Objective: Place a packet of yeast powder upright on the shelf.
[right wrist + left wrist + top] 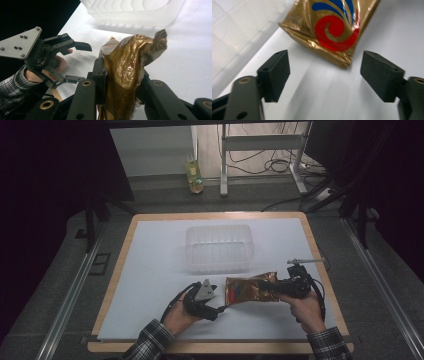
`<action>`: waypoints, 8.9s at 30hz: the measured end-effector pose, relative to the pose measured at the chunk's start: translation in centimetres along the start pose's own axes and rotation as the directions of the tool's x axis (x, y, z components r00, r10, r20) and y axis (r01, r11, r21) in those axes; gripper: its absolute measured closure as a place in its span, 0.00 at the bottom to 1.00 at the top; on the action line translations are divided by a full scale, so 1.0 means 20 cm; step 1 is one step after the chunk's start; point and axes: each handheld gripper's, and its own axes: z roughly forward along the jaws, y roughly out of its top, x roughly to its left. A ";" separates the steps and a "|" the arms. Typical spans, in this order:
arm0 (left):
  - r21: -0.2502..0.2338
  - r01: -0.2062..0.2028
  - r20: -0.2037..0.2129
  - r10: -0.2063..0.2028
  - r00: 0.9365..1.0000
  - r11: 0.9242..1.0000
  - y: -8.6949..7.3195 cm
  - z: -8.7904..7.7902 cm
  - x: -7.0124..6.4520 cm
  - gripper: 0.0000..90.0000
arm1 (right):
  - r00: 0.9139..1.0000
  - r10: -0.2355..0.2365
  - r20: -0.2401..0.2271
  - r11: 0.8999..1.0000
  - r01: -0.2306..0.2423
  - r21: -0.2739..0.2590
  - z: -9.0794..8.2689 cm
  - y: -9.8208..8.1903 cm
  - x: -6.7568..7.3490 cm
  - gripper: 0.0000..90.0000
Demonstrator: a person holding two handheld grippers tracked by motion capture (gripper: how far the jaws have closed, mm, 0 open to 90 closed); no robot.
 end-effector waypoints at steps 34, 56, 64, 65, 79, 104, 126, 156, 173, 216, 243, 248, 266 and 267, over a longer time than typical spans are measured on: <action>0.006 0.018 -0.041 -0.018 0.999 1.000 -0.05 -0.12 -0.08 0.00 | 0.995 -0.064 0.077 0.998 0.065 -0.008 -0.14 0.25 0.10 0.79; 0.014 0.017 -0.021 -0.017 1.000 1.000 -0.05 -0.13 -0.12 0.00 | 0.993 -0.040 0.114 0.999 0.041 -0.009 -0.10 0.51 0.11 0.79; 0.004 0.022 -0.019 -0.022 1.000 1.000 -0.05 -0.15 -0.12 0.00 | 0.989 -0.034 0.147 0.999 0.037 -0.015 -0.06 0.61 0.10 0.80; 0.004 0.023 -0.019 -0.023 1.000 1.000 -0.05 -0.15 -0.12 0.00 | 0.988 -0.032 0.153 0.999 0.035 -0.017 -0.04 0.63 0.10 0.80; 0.007 0.023 -0.017 -0.023 1.000 1.000 -0.05 -0.14 -0.12 0.00 | 0.977 -0.027 0.213 1.000 0.029 -0.007 0.07 0.77 0.07 0.80; 0.010 0.019 -0.017 -0.019 1.000 1.000 -0.06 -0.14 -0.13 0.00 | 0.964 -0.033 0.262 0.998 0.019 0.056 0.33 0.87 0.04 0.80; 0.014 0.024 -0.005 -0.024 1.000 1.000 -0.05 -0.14 -0.13 0.00 | 0.961 -0.030 0.274 0.999 0.020 0.038 0.57 0.85 0.02 0.79; 0.015 0.016 -0.013 -0.016 1.000 1.000 -0.06 -0.13 -0.13 0.00 | 0.940 -0.244 0.237 0.970 0.235 0.063 0.49 0.79 0.09 0.30; 0.014 0.012 -0.010 -0.012 1.000 1.000 -0.06 -0.12 -0.13 0.00 | 0.908 -0.353 0.226 0.935 0.349 0.059 0.44 0.69 0.15 0.19; -0.026 0.003 0.001 -0.003 1.000 1.000 -0.07 -0.13 -0.12 0.00 | 0.829 -0.516 0.214 0.856 0.508 0.094 0.21 0.31 0.22 0.05; -0.031 0.015 0.001 -0.015 1.000 0.999 -0.07 -0.13 -0.12 0.00 | 0.808 -0.539 0.238 0.841 0.533 0.097 0.00 -0.04 0.12 0.00; -0.029 0.016 0.002 -0.016 1.000 0.999 -0.07 -0.13 -0.12 0.00 | 0.784 -0.563 0.264 0.823 0.563 0.083 -0.03 -0.12 0.11 0.00; -0.027 0.013 0.005 -0.013 1.000 1.000 -0.07 -0.12 -0.12 0.00 | 0.787 -0.545 0.291 0.838 0.529 0.139 -0.07 -0.34 0.02 0.00; -0.026 0.012 0.005 -0.012 1.000 1.000 -0.07 -0.12 -0.12 0.00 | 0.788 -0.542 0.292 0.839 0.525 0.141 -0.07 -0.34 0.02 0.00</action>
